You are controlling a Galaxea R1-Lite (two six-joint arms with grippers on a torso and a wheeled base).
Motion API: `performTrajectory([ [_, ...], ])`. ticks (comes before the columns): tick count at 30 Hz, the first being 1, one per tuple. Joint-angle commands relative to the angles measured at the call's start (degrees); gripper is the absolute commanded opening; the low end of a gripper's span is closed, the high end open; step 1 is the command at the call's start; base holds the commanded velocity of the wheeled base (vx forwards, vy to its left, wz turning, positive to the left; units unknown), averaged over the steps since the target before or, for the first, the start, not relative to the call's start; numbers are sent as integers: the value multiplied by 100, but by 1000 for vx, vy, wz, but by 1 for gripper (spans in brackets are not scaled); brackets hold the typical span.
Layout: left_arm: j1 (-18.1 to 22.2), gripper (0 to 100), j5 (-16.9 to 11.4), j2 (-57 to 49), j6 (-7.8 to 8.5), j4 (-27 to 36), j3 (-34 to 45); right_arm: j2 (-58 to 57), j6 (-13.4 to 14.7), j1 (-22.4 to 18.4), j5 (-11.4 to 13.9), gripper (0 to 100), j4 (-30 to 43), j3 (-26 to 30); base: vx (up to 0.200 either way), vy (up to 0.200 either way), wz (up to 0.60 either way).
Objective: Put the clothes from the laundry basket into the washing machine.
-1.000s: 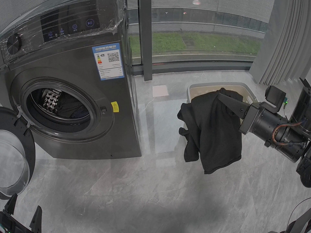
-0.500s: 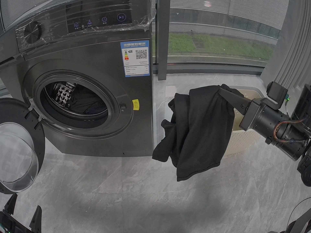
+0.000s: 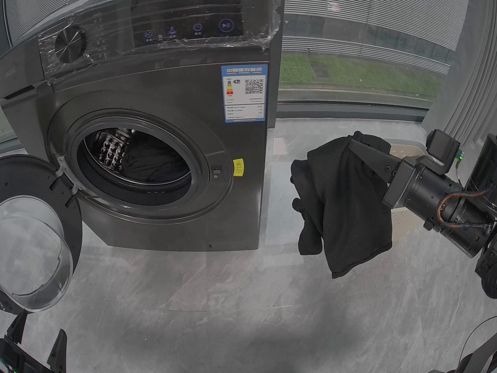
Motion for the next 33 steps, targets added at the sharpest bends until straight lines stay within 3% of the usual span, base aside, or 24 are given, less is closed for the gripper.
performTrajectory([
  [1, 2, 100, 0, -70, -4, -1, 92, 12, 1, -2, 13, 0, -26, -21, 0, 0, 0],
  [5, 2, 100, 0, -70, -4, -1, 92, 12, 1, -54, 30, 0, 0, -38, 0, 0, 0],
  [11, 2, 100, 0, -79, -4, -10, 92, 29, 18, -72, 39, 0, 9, -73, 0, 0, 600],
  [20, 2, 100, -9, -70, -22, -1, 92, 38, 1, -63, 13, 0, 18, -56, 0, 0, 0],
  [23, 2, 100, -9, -70, -22, -1, 92, 38, -17, -19, -58, 0, 18, -29, 0, 200, 0],
  [28, 2, 100, -9, -79, -4, -1, 92, 55, -298, 174, -585, 0, 35, 6, 0, 200, 0],
  [31, 2, 100, -9, -70, 4, -1, 92, 126, -377, 411, -1200, 0, 27, -47, 0, 200, 0],
  [33, 2, 100, -9, -70, 4, -1, 92, 161, -377, 526, -1411, 0, 27, -56, 0, 200, 0],
])
